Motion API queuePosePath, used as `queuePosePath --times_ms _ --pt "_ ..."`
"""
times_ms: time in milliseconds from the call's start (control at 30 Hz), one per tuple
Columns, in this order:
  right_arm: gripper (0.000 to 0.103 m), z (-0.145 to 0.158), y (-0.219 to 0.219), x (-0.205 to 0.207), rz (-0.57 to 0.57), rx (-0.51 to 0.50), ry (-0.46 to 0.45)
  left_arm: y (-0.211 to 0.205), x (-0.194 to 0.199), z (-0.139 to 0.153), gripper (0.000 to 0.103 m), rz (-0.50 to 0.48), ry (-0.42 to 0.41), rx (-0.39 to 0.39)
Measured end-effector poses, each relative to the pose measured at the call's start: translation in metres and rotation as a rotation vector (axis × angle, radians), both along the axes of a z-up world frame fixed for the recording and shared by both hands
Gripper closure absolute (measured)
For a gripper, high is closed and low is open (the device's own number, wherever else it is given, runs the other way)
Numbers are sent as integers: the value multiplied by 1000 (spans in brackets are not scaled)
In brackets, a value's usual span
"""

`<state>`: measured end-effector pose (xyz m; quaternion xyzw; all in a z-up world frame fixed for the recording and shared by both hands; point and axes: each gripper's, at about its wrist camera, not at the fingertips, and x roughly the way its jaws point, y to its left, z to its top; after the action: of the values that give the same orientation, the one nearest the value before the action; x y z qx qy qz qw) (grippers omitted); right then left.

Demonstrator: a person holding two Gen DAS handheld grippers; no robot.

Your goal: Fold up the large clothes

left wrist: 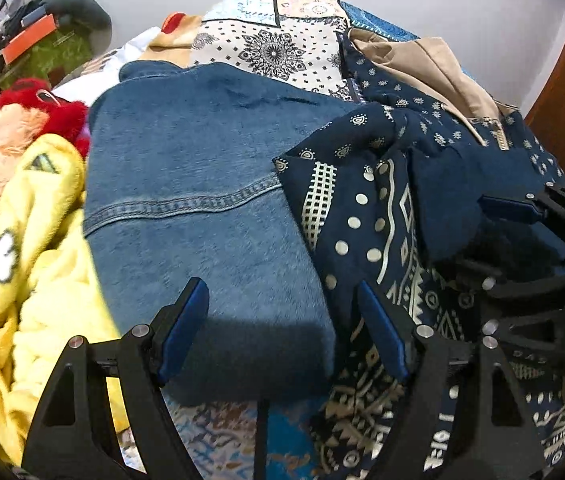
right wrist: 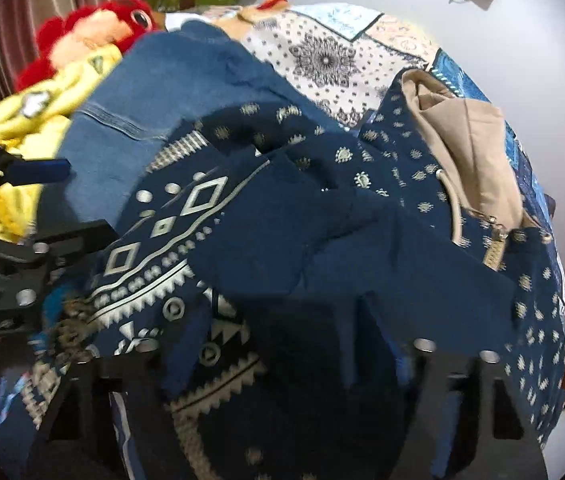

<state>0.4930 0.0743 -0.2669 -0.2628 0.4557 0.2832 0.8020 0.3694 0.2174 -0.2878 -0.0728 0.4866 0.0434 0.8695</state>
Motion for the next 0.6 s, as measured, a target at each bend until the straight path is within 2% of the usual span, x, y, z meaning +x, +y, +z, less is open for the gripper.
queuePosePath --times_ms 33,100,133,233,300,433,533,600 --pt "44 2 -2 2 -2 15 -7 -2 3 -2 26 5 1 19" --pt "79 11 -8 8 -20 42 -10 -8 7 -5 26 -4 -2 77" --pt "84 16 -13 13 -33 67 3 -13 9 -7 26 -18 3 116" --pt "91 36 -35 26 -90 159 22 -22 13 -9 26 -30 25 195" --pt "92 56 -56 30 -131 215 7 -24 10 0 26 -25 26 189" --pt "92 93 -97 28 -182 287 -48 -36 -1 41 26 -32 -63 159" --pt "93 118 -132 25 -220 336 -73 -56 -5 69 26 -68 -109 145" --pt "93 130 -158 22 -254 367 -82 -69 -2 74 26 -98 -109 131"
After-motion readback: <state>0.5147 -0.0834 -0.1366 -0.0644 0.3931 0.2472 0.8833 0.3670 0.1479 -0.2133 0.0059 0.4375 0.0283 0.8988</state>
